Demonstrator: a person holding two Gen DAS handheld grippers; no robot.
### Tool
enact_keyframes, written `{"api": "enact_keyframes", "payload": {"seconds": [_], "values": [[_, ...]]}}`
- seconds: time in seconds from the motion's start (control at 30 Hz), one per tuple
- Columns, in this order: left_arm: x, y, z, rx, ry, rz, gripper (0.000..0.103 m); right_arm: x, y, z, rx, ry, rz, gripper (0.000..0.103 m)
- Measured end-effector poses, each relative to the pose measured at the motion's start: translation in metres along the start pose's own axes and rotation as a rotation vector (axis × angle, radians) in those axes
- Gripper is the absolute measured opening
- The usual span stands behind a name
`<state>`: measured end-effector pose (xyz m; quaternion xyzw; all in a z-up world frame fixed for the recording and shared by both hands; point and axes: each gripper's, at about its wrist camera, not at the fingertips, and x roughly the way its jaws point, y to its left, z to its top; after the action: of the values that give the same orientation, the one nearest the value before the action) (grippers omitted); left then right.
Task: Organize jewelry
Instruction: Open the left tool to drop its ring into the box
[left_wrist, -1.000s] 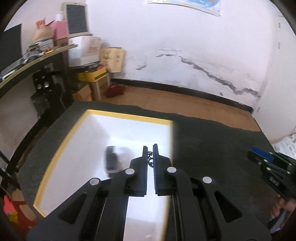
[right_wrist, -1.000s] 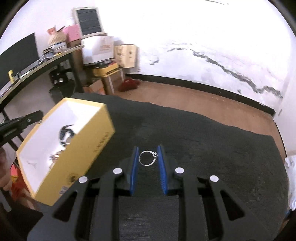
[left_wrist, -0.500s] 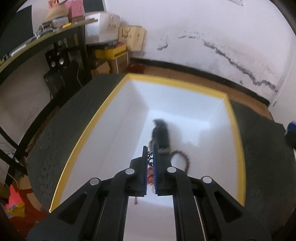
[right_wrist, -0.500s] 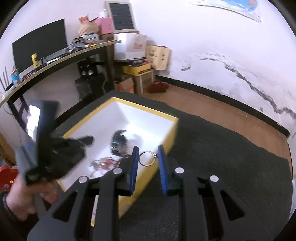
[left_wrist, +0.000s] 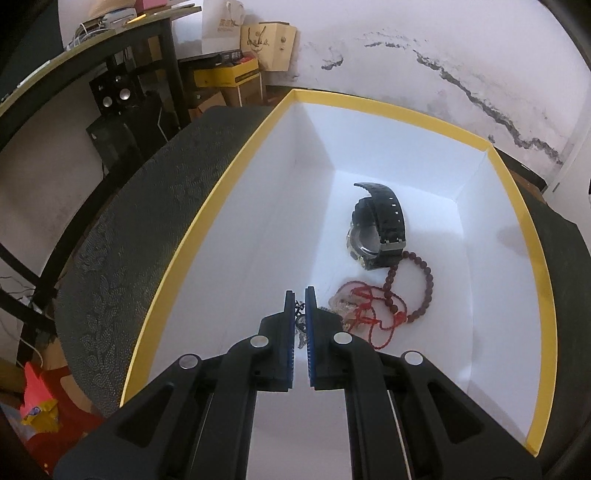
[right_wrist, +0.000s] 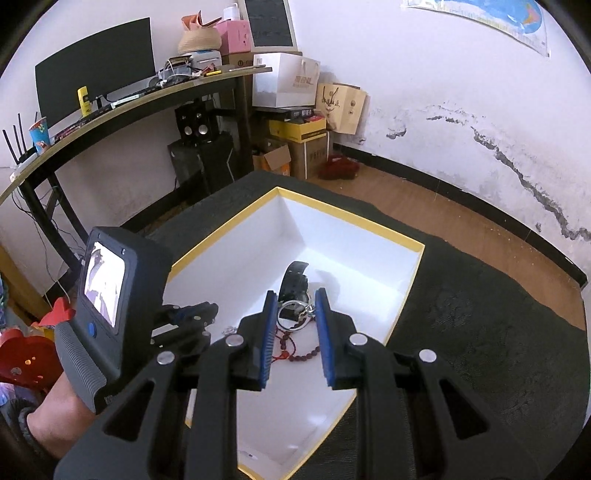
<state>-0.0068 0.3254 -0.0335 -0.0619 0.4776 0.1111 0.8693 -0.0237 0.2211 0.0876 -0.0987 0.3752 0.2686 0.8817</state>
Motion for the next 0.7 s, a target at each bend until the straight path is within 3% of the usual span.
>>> {"api": "enact_keyframes", "payload": {"seconds": [0.5, 0.57, 0.6, 0.63, 0.7], "values": [[-0.007, -0.007, -0.003, 0.014, -0.008, -0.012, 0.009, -0.014, 0.009, 0.004, -0.012, -0.016, -0.03, 0.021], [-0.011, -0.01, -0.004, 0.026, -0.022, -0.006, 0.027, -0.014, 0.007, 0.004, -0.007, -0.016, -0.029, 0.021], [-0.014, -0.01, -0.003, 0.025, -0.03, -0.006, 0.061, -0.013, 0.007, 0.004, -0.003, -0.015, -0.03, 0.021], [-0.017, -0.011, -0.003, 0.02, -0.045, -0.011, 0.08, -0.012, 0.006, 0.003, 0.0, -0.015, -0.032, 0.021], [-0.026, -0.011, -0.002, 0.015, -0.079, -0.013, 0.08, -0.011, 0.004, 0.003, 0.003, -0.014, -0.031, 0.021]]}}
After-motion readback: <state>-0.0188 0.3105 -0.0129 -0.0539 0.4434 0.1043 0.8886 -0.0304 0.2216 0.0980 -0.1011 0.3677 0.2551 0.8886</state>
